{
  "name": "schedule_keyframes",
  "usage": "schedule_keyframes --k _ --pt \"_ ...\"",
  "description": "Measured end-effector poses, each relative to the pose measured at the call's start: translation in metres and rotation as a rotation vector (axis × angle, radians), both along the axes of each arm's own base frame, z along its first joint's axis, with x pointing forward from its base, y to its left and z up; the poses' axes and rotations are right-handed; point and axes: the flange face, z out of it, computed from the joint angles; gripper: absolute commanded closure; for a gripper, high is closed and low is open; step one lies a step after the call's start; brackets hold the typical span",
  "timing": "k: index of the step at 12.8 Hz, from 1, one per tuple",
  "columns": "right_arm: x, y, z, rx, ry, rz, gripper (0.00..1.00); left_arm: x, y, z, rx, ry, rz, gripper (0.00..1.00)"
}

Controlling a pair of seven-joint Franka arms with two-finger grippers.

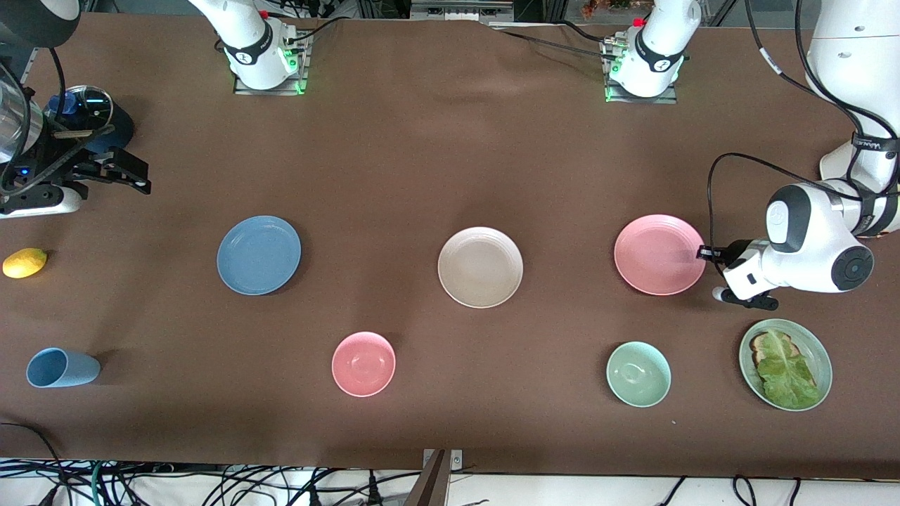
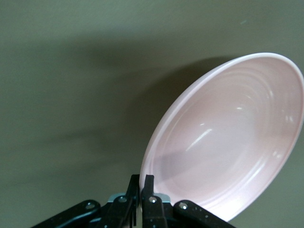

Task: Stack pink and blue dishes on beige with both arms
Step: 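Grasp the pink bowl rim with the left gripper and carry it onto the beige plate, then release the pink bowl with the left gripper while the right gripper reaches the blue bowl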

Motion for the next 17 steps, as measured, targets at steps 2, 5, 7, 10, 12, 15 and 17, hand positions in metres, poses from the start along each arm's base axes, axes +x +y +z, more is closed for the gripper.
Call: schedule_keyframes --k 2,5,7,10,12,15,17 --pt "0.002 0.000 -0.005 0.001 0.008 0.000 0.00 0.014 -0.033 0.022 -0.024 -0.002 0.049 1.00" --pt "0.002 0.000 -0.006 0.001 0.011 0.000 0.00 0.020 -0.075 0.036 -0.043 0.003 0.110 1.00" --pt "0.002 -0.001 -0.006 0.000 0.012 0.000 0.00 0.022 -0.121 0.050 -0.065 0.012 0.177 1.00" --pt "0.006 -0.002 -0.018 0.001 0.038 -0.001 0.00 0.018 -0.199 0.064 -0.091 0.034 0.221 1.00" --pt "0.010 -0.002 -0.030 0.002 0.059 0.000 0.00 0.013 -0.248 0.063 -0.099 0.050 0.211 1.00" --pt "0.022 -0.003 -0.060 0.006 0.096 -0.001 0.00 0.008 -0.309 0.043 -0.087 0.069 0.195 1.00" --pt "0.031 -0.004 -0.089 0.009 0.106 -0.002 0.00 0.007 -0.339 0.024 -0.086 0.056 0.199 1.00"
